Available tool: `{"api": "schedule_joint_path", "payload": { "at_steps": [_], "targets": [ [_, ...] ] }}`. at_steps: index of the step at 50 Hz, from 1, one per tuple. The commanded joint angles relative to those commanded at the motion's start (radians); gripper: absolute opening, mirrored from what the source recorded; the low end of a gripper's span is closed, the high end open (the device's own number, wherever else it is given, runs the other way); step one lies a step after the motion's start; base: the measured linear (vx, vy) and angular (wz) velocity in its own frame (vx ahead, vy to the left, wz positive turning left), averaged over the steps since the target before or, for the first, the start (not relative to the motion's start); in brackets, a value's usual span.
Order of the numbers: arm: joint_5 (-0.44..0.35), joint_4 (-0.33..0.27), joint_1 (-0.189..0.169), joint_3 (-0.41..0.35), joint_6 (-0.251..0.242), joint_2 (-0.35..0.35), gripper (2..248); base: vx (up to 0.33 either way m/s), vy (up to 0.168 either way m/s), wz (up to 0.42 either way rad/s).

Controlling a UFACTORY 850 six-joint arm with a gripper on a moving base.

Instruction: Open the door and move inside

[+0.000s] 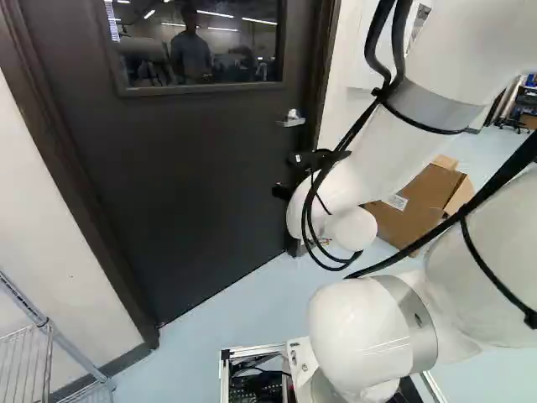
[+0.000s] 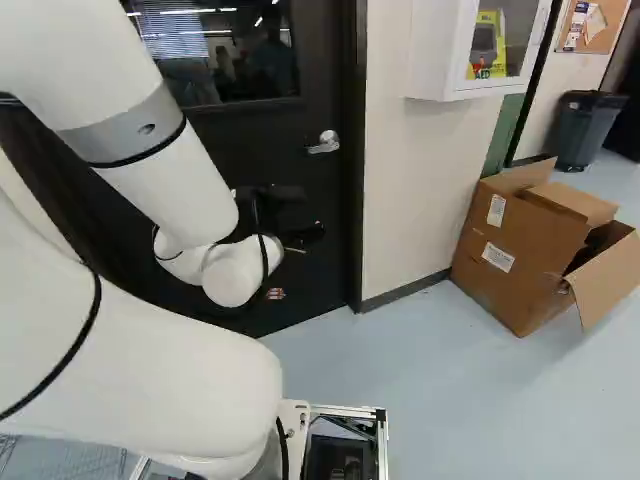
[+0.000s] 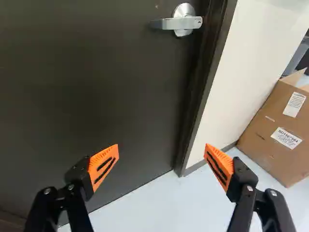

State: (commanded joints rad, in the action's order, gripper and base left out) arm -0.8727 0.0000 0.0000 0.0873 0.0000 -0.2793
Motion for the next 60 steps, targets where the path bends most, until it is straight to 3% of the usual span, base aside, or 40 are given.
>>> {"api": "schedule_joint_path", "payload": {
  "at_steps": [42, 60],
  "targets": [
    [0.0, 0.0, 0.0, 0.008, 0.0, 0.009, 247, 0.05, -0.021, -0.001],
    [0.0, 0.0, 0.0, 0.04, 0.0, 0.047, 247, 0.0, 0.0, 0.0]
  ]
}}
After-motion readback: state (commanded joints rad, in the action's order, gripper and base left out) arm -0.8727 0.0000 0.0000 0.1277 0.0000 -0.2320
